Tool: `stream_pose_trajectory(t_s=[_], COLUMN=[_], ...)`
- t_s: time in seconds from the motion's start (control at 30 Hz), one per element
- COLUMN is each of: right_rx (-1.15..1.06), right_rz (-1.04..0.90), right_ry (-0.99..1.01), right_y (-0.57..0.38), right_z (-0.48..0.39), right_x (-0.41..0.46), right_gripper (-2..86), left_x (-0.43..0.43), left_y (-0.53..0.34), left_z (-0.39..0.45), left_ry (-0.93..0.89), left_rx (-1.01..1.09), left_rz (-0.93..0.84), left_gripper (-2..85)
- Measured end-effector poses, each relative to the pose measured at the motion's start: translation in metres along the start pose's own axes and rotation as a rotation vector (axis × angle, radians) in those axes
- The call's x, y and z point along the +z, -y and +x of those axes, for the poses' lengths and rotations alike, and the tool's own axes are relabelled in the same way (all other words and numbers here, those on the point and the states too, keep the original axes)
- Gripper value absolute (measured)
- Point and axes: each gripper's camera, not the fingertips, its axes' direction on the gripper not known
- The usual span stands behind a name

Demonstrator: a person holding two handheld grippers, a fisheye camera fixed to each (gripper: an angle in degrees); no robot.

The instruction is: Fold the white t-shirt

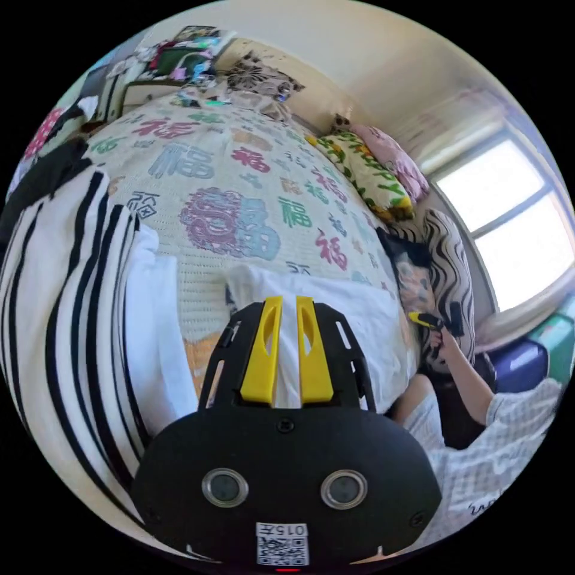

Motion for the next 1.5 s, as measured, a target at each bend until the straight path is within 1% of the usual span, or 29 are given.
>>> stream_pose_trajectory(t_s=[0.07, 0.13, 0.17, 0.2, 0.23, 0.27, 0.33, 0.37, 0.4, 0.5, 0.67, 0.73, 0.77, 0.83, 0.9, 1.0, 1.07, 1.13, 1.2, 1.23, 1.37, 1.43, 1.47, 1.5], right_rx=[-0.116, -0.217, -0.290, -0.336, -0.356, -0.374, -0.368, -0.363, -0.360, -0.251, -0.164, -0.161, -0.165, -0.164, -0.148, -0.109, -0.065, -0.013, 0.009, 0.010, 0.058, 0.072, 0.071, 0.075], right_rz=[-0.065, -0.131, -0.188, -0.257, -0.296, -0.375, -0.488, -0.547, -0.558, -0.549, -0.529, -0.501, -0.456, -0.373, -0.242, -0.139, -0.143, -0.218, -0.280, -0.282, -0.217, -0.160, -0.131, -0.120], right_ry=[-0.011, 0.006, 0.028, 0.032, 0.028, 0.010, -0.051, -0.119, -0.121, -0.082, -0.114, -0.134, -0.119, -0.104, -0.119, -0.155, -0.123, -0.058, -0.051, -0.056, 0.009, 0.019, 0.043, 0.062], right_y=[-0.027, -0.051, -0.065, -0.076, -0.081, -0.089, -0.098, -0.103, -0.106, -0.107, -0.117, -0.119, -0.119, -0.113, -0.098, -0.073, -0.060, -0.052, -0.052, -0.053, -0.064, -0.071, -0.076, -0.080], right_z=[-0.027, -0.054, -0.070, -0.083, -0.087, -0.092, -0.092, -0.088, -0.083, -0.066, -0.045, -0.040, -0.038, -0.034, -0.027, -0.015, -0.001, 0.017, 0.034, 0.038, 0.066, 0.074, 0.078, 0.081], right_x=[0.007, 0.024, 0.040, 0.058, 0.069, 0.089, 0.117, 0.131, 0.136, 0.135, 0.126, 0.118, 0.110, 0.096, 0.081, 0.077, 0.087, 0.105, 0.125, 0.128, 0.127, 0.120, 0.117, 0.116], right_gripper=[2.3, 1.0, 0.2, 0.0, -0.2, -0.3, -0.5, -0.5, -0.6, -0.6, -0.5, -0.4, -0.3, -0.1, 0.7, 4.3, 5.6, 6.2, 3.5, 2.5, 0.9, 1.8, 4.0, 5.6], left_x=[0.009, 0.036, 0.045, 0.064, 0.082, 0.090, 0.114, 0.119, 0.127, 0.136, 0.138, 0.127, 0.122, 0.107, 0.103, 0.114, 0.132, 0.161, 0.179, 0.186, 0.186, 0.175, 0.173, 0.173], left_y=[-0.019, -0.048, -0.055, -0.069, -0.081, -0.087, -0.105, -0.109, -0.115, -0.123, -0.131, -0.132, -0.132, -0.125, -0.114, -0.093, -0.087, -0.088, -0.094, -0.099, -0.106, -0.102, -0.098, -0.088], left_z=[0.032, 0.069, 0.076, 0.088, 0.097, 0.101, 0.111, 0.113, 0.115, 0.116, 0.124, 0.128, 0.129, 0.138, 0.145, 0.144, 0.135, 0.125, 0.123, 0.124, 0.133, 0.163, 0.174, 0.199], left_ry=[-0.050, -0.087, -0.082, -0.069, -0.067, -0.061, 0.013, 0.041, 0.088, 0.105, 0.161, 0.168, 0.162, 0.182, 0.208, 0.197, 0.147, 0.130, 0.166, 0.194, 0.212, 0.239, 0.237, 0.230], left_rx=[0.086, 0.180, 0.199, 0.223, 0.241, 0.244, 0.263, 0.270, 0.269, 0.220, 0.147, 0.094, 0.086, 0.083, 0.090, 0.030, -0.039, -0.104, -0.111, -0.108, -0.098, -0.008, 0.026, 0.107], left_rz=[-0.086, -0.225, -0.264, -0.343, -0.414, -0.437, -0.513, -0.527, -0.543, -0.546, -0.538, -0.475, -0.446, -0.319, -0.247, -0.178, -0.188, -0.234, -0.272, -0.286, -0.290, -0.223, -0.201, -0.174], left_gripper=[4.3, 4.4, 4.3, 4.2, 4.1, 4.0, 3.0, 2.6, 1.8, 0.2, -0.3, -0.1, 0.3, 2.1, 4.2, 7.5, 8.3, 8.0, 6.3, 4.9, 4.1, 5.4, 5.6, 5.8])
